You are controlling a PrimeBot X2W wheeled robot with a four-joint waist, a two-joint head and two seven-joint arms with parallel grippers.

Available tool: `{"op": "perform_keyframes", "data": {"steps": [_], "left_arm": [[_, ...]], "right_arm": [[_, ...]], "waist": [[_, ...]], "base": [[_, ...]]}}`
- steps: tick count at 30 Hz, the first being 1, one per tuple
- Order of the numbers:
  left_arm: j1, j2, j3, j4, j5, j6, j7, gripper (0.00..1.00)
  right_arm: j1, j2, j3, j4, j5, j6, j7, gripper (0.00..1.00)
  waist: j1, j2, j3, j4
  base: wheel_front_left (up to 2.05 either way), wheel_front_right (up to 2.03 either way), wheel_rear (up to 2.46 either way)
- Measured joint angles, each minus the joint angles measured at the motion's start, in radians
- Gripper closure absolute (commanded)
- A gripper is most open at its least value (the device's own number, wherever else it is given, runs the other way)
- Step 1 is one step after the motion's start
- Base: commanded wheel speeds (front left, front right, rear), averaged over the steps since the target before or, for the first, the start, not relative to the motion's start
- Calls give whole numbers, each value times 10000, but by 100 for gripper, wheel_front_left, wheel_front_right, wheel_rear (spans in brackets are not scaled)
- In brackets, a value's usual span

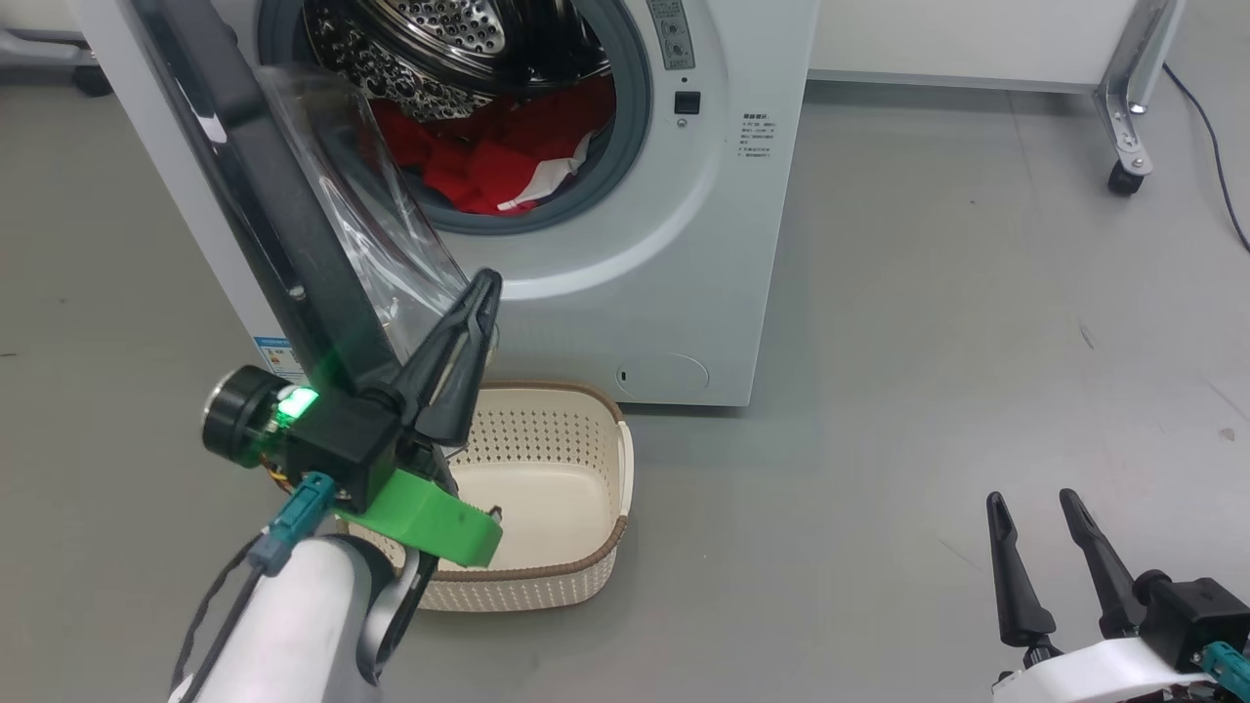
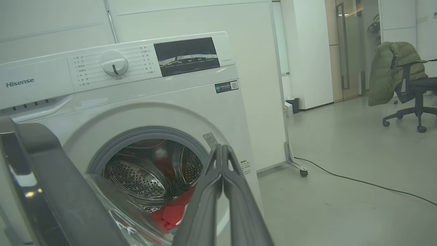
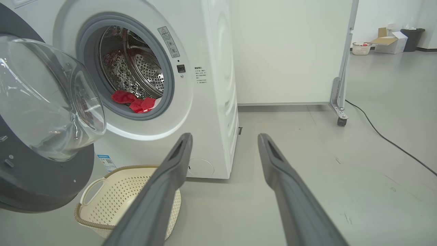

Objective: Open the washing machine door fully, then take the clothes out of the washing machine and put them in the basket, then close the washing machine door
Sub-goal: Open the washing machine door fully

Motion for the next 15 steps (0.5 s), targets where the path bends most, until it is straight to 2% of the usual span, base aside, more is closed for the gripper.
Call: {"op": "perform_keyframes", "data": {"steps": [6,15], "left_arm": [[561,-42,-332,798,2,-10,550,100],[903,-157,-445,1822,-174,100,1200,100]], "right_arm": [[-54,148,36,92,-4,128,0,0],[-53,174,-182,173,-13,128,0,0]], "waist": [[0,0,35,-189],[0,0,114,-433]], "base": [[0,0,0],[0,0,0]]}}
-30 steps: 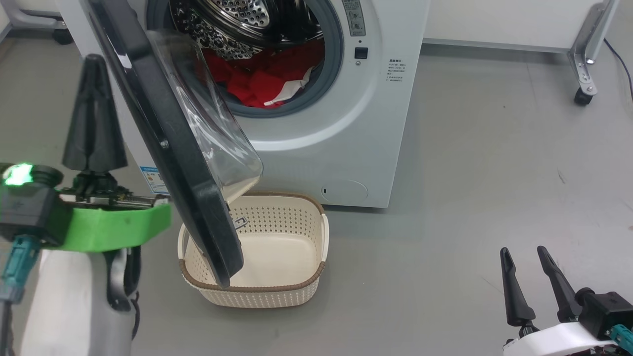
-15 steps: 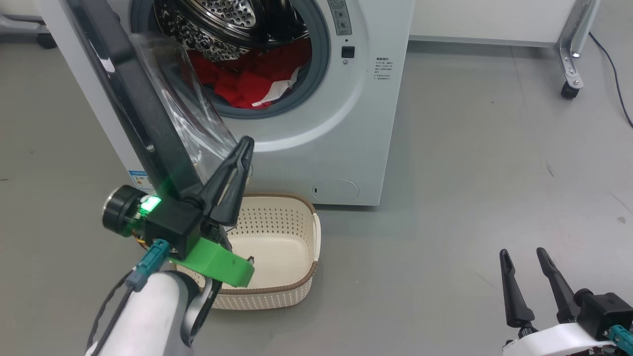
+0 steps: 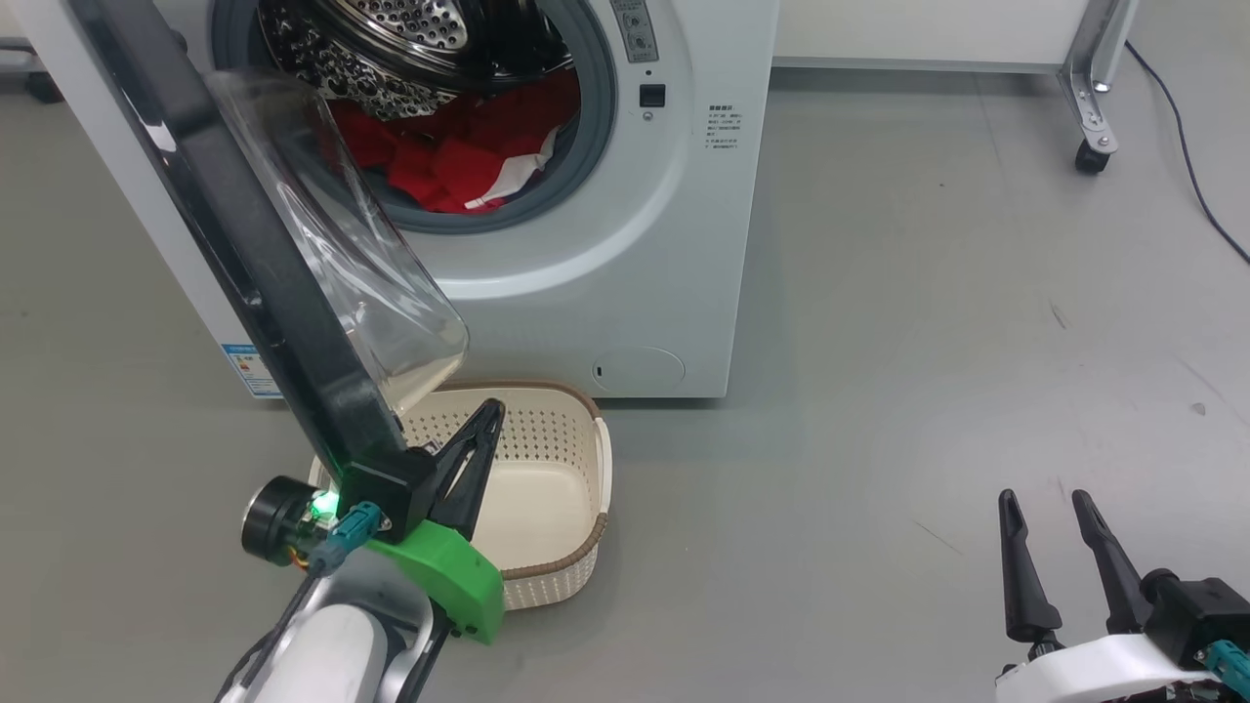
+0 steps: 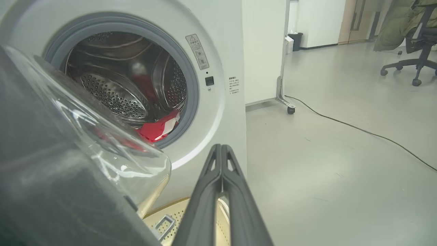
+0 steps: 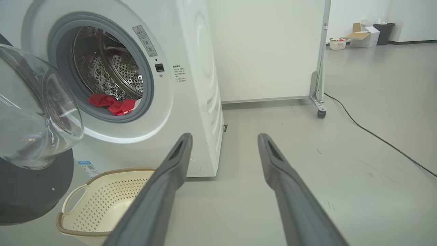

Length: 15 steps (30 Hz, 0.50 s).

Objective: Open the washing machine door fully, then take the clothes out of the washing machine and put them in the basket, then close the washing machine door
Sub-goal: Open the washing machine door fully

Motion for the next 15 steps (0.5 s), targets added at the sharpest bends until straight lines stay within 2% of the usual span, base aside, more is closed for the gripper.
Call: {"op": "perform_keyframes", "data": {"steps": [8,15], "left_arm": [[110,-12,313,671,-92,522,213,100],[107,-21,408,1020,-105,671,211,100]], "right_arm": [[1,198,-130,8,2,104,0,0],[8,263,-347,17,19,140,0,0]], "waist": [[0,0,38,-50],[0,0,71,105]], "base": [[0,0,0],[0,0,0]]}}
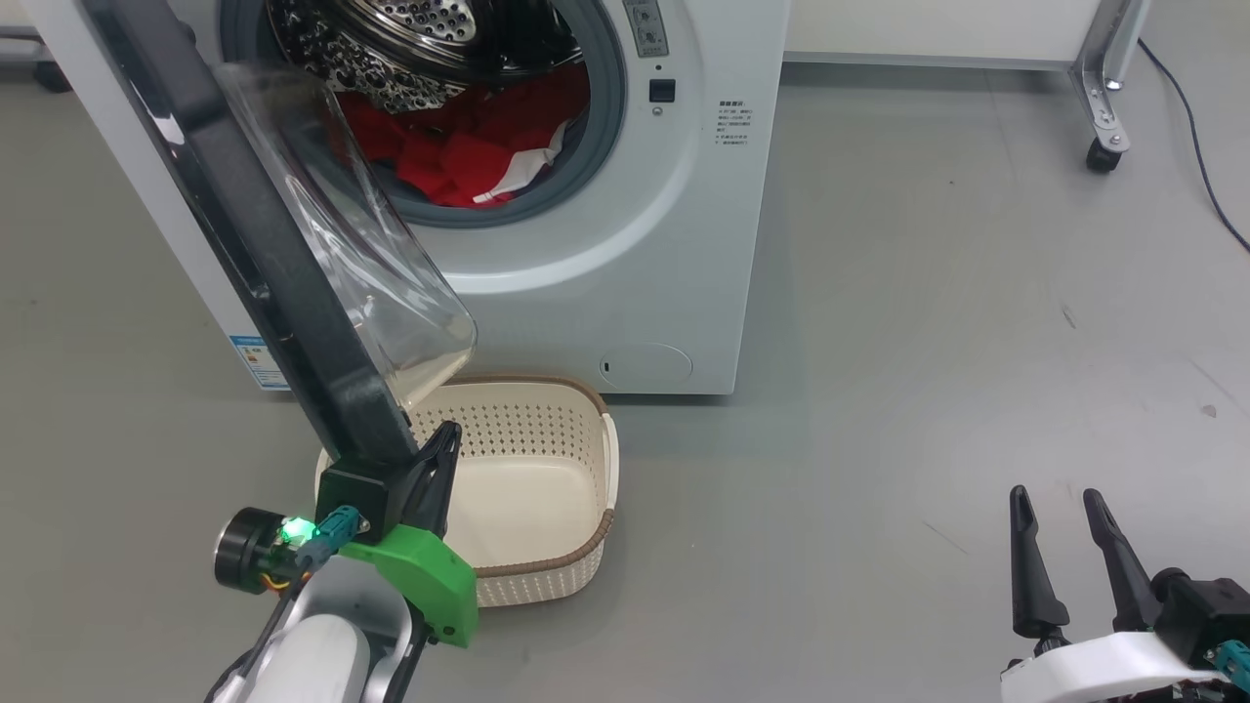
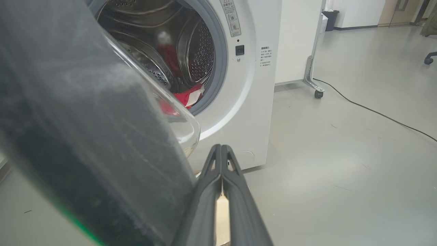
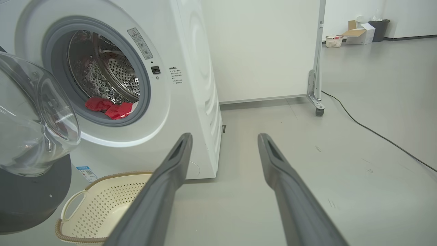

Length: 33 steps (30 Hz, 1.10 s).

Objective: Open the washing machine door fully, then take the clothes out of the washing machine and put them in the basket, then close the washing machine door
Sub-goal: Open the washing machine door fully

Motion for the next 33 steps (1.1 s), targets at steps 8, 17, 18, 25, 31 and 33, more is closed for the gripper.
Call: {"op": "perform_keyframes", "data": {"steps": [8,17,18,25,31,33], "left_arm": [[-41,-92,35,261,-102,52,-104,100],[-48,-146,44,637,-173,104,-337,100],[-49,-146,54,685,-178,105,-353,100],[-52,-146,192,884,-234,186,-456,100],[-53,-144,368,1026,-280,288,-629,100],[-52,-144,477,1034,-347,374,-688,100]], "right_arm": [[2,82,-81,17,0,121,0,0],[23,219,-153,140,-2,213,0,0],[31,232,-169,151,-2,213,0,0],[48,234,-198,199,-6,303,0,0],[80,234,-194,234,-23,380,0,0],[120,236,-171,236,-40,384,0,0]], "waist": [[0,0,10,314],[0,0,-63,803],[0,0,-78,868],[0,0,-168,1379],[0,0,-214,1772],[0,0,-223,1926]], "base": [[0,0,0],[0,0,0],[0,0,0],[0,0,0],[0,0,0],[0,0,0]]}}
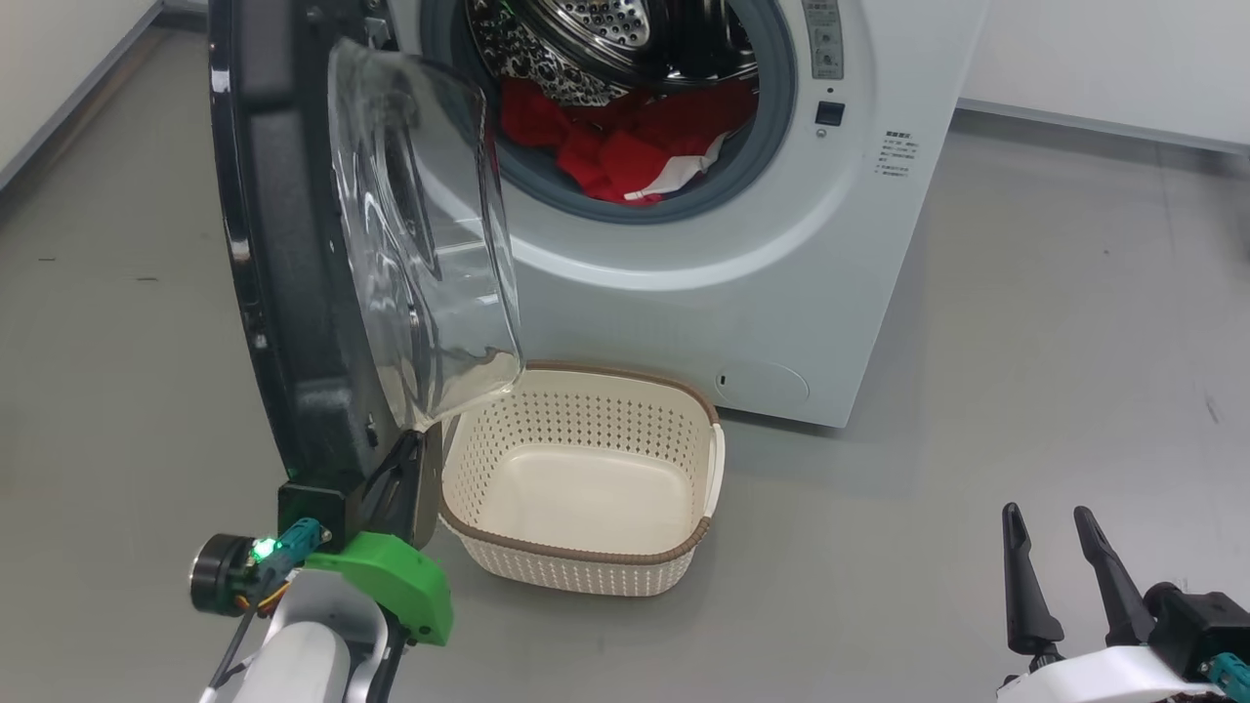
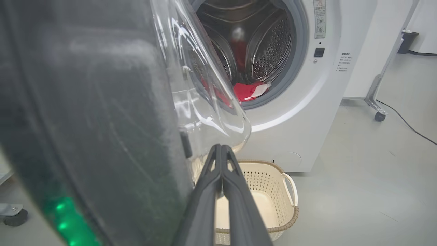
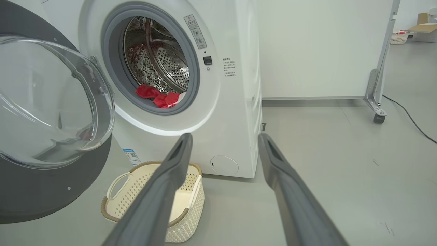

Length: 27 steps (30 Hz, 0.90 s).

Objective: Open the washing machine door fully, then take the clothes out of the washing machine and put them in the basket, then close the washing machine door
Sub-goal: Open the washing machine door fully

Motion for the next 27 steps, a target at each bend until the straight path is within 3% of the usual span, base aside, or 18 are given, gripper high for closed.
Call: {"op": "perform_keyframes", "data": {"steps": [16,27], "left_arm": [[-83,146,943,29,-525,311,-393,100],[-388,483,2305,25,-1233,531,-807,100]], "right_arm": [[39,-4,316,-2,-274,94,0,0],[-524,-102,506,-128,-508,96,151,0]], "waist": [[0,0,548,974],[0,0,1374,1246]], "base": [[0,0,0],[0,0,0]]}}
